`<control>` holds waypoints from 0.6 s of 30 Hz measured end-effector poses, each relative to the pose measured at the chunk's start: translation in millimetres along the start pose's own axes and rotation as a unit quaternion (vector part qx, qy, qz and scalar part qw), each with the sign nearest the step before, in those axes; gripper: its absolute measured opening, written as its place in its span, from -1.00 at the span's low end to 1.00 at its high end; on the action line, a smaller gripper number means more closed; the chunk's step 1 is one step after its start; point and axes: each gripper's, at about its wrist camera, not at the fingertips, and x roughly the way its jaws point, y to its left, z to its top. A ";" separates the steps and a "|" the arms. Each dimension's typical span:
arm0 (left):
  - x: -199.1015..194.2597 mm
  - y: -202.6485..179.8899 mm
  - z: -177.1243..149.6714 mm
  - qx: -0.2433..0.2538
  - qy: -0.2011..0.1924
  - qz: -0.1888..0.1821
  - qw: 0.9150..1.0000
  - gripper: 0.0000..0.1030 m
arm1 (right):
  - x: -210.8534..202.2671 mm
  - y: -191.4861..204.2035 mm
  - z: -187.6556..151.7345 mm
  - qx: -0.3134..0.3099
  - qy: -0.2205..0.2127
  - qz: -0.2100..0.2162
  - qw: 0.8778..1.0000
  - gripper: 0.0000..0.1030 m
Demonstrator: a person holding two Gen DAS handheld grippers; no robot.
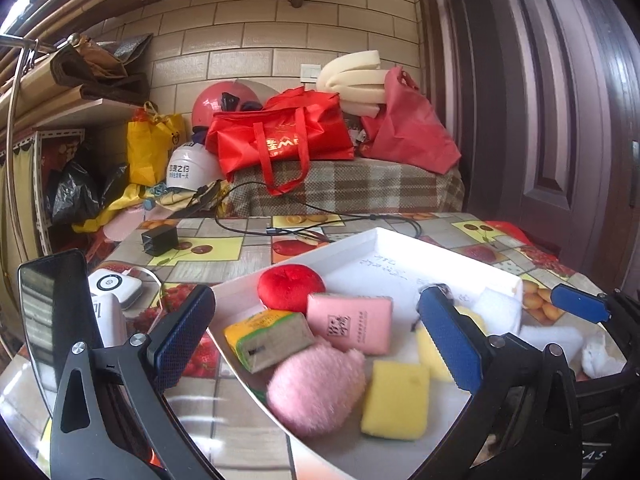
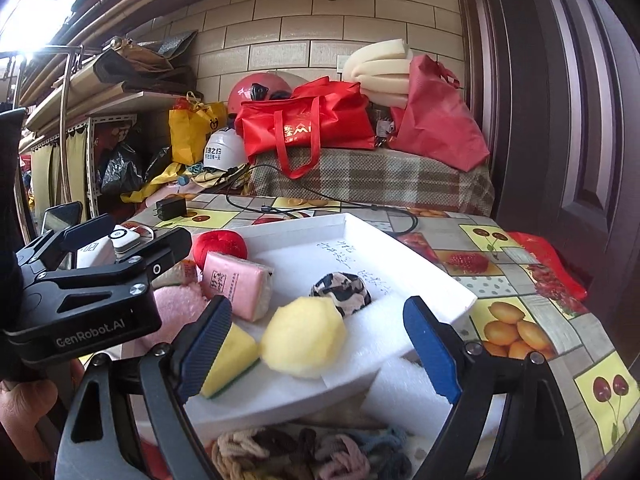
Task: Organize soft objects
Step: 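Move the left tool toward the hair ties while the right tool approaches the white sock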
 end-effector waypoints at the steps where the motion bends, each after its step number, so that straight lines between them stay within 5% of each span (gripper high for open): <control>1: -5.4 -4.4 -2.0 0.007 0.002 -0.009 1.000 1.00 | -3.9 -1.1 -2.3 -0.004 0.004 0.001 1.000 0.70; 10: -51.4 -62.5 -18.5 0.093 0.018 -0.112 0.989 1.00 | -47.1 -34.0 -27.4 -0.045 0.033 -0.024 0.998 0.71; 14: -53.8 -89.2 -26.5 0.147 0.061 -0.161 0.974 0.99 | -66.6 -69.3 -39.0 -0.011 0.045 -0.043 0.998 0.71; 18: -51.6 -106.0 -36.3 0.170 0.116 -0.202 0.957 0.99 | -66.9 -109.2 -52.2 0.029 0.102 -0.050 0.993 0.71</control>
